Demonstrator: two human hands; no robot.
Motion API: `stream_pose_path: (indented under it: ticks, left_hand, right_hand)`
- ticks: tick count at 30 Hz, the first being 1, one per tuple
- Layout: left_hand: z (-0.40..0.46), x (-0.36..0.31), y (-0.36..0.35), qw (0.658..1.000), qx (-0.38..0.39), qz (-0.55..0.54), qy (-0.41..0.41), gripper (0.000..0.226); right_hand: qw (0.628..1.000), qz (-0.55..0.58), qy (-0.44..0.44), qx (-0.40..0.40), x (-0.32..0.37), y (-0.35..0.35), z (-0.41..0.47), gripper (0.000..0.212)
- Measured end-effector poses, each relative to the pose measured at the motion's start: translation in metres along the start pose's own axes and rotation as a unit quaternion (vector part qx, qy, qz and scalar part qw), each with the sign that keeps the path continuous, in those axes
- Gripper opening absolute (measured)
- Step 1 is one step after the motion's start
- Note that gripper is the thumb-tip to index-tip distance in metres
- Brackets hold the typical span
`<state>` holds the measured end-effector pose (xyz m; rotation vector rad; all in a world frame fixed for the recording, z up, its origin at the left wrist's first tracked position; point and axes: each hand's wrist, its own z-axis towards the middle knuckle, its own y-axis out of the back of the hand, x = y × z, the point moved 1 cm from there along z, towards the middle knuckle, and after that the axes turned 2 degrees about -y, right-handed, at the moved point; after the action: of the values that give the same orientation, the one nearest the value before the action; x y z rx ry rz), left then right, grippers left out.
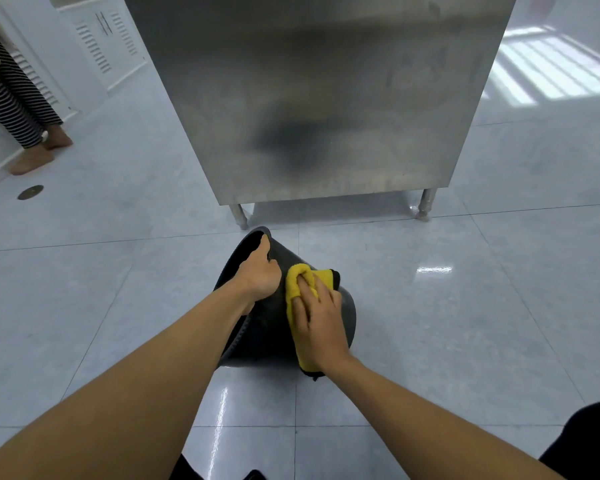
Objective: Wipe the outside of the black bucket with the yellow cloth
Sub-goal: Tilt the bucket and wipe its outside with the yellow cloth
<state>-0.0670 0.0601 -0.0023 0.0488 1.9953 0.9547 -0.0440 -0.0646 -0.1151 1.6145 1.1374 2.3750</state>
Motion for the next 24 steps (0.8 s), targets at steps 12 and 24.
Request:
stream_pose_path:
  ticks: [12, 24]
  left_hand:
    - [-0.011, -0.009, -0.021, 0.999, 0.027, 0.001, -0.031, 0.061]
    - [-0.013, -0.021, -0.033, 0.997, 0.002, 0.049, -0.055, 0.065]
  right_hand:
    - [0.946, -0.054, -0.315, 0.057, -0.063, 0.021, 0.002, 0.035]
    - [0.914, 0.033, -0.368, 0.166, -0.040, 0.042, -0.010, 0.039]
